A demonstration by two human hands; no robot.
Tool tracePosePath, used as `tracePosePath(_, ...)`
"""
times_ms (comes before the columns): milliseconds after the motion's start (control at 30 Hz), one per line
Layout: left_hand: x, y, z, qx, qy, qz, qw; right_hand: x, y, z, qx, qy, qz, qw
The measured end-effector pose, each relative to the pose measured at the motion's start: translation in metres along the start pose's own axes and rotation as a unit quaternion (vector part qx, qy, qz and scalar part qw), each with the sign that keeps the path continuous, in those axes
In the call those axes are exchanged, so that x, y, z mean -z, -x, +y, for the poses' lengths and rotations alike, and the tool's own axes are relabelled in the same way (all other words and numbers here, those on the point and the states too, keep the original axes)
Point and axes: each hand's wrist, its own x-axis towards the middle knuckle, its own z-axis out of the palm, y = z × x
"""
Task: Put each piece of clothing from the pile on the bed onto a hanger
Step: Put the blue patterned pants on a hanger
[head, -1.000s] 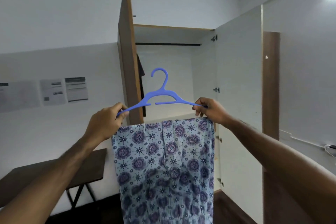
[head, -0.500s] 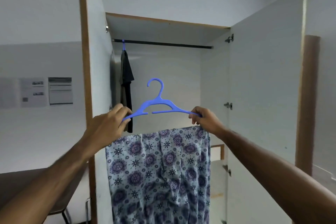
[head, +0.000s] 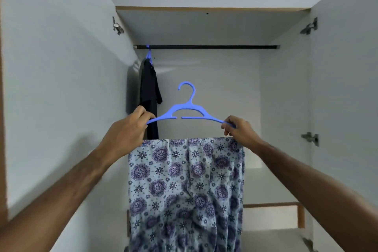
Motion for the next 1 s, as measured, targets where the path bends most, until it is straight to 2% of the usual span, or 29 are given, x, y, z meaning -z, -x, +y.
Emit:
tracePosePath(300,-0.095,-0.092,-0.003,-0.030,-0.169,-0.007,0.985,-0.044,-0.155,0.120,0.069,-0.078,-0.018,0.994)
tracePosePath(467,-0.147,-0.160,-0.010,-0.005,-0.239,-0.038,0.970,-0.061,-0.260,0.172,0.114,-0.043,-0.032,0.992)
tracePosePath(633,-0.182,-0.225,-0.029,0.025,-0.306,-0.059,0.950,-0.095,-0.355,0.190,0.147,0.003,-0.008,0.989)
tracePosePath(800,-0.210,-0.274,-0.041,0.045,-0.360,-0.112,0.925,-0.139,-0.420,0.196,0.199,0.018,-0.026,0.979)
tracePosePath(1000,-0.221,-0.326,-0.087,0.057,-0.407,-0.110,0.905,-0.193,-0.489,0.176,0.250,0.031,-0.008,0.968)
